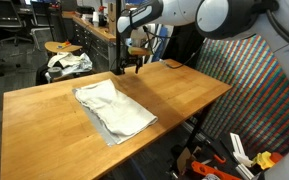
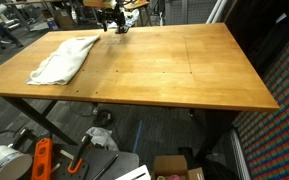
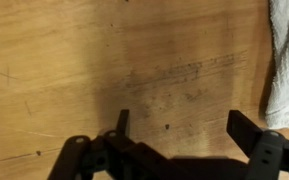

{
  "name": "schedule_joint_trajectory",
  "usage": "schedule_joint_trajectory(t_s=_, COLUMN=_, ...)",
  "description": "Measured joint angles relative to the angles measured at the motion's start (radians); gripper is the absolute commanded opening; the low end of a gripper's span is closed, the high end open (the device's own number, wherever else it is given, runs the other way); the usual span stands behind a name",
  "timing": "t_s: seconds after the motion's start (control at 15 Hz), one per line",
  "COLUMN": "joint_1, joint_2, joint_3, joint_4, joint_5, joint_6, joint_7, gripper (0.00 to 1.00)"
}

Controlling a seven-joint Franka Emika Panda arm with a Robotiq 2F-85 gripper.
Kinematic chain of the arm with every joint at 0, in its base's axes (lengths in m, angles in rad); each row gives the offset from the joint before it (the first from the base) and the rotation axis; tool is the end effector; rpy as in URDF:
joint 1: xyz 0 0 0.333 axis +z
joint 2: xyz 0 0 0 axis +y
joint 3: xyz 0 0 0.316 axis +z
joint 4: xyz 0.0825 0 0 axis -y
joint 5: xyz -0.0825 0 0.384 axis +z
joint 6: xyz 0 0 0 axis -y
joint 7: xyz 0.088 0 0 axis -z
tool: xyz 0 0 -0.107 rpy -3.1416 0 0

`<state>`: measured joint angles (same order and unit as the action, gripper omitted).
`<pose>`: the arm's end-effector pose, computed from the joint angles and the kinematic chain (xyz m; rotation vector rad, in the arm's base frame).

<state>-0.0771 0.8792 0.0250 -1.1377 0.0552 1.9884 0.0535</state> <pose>0.7618 -0.0420 0.2706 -3.0645 0.2110 0.0435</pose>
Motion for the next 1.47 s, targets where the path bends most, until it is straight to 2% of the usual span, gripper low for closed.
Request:
schedule_joint_trajectory(t_s=0.2, joint_1=-0.02, joint_2=-0.105, joint_3=0.008, joint_4=-0.132, joint_5=0.02, joint_6=-0.02, joint_7=-0.078, gripper=1.0)
schedule_joint_trajectory(t_s=0.4, joint_1=-0.016, joint_2=-0.222, joint_3=0.011, joint_4=-0.27, joint_5=0.022, joint_6=-0.031, joint_7=-0.102, gripper=1.0)
schedule_joint_trajectory(t_s=0.8, joint_1=0.05, joint_2=-0.461, joint_3=0.033, joint_4=-0.548, joint_5=0.038, joint_6=0.005, joint_7=-0.071, gripper=1.0)
schedule_joint_trajectory(t_s=1.13, joint_1=0.147, joint_2=-0.649, joint_3=0.094, joint_4=-0.763, joint_5=0.128, joint_6=0.09, joint_7=0.058, gripper=1.0)
schedule_joint_trajectory(t_s=1.27, joint_1=0.2, joint_2=-0.692, joint_3=0.12, joint_4=-0.797, joint_5=0.133, joint_6=0.113, joint_7=0.159, gripper=1.0)
schedule_joint_trajectory(t_s=1.47, joint_1=0.269, joint_2=-0.703, joint_3=0.133, joint_4=-0.789, joint_5=0.09, joint_6=0.115, joint_7=0.327, gripper=1.0)
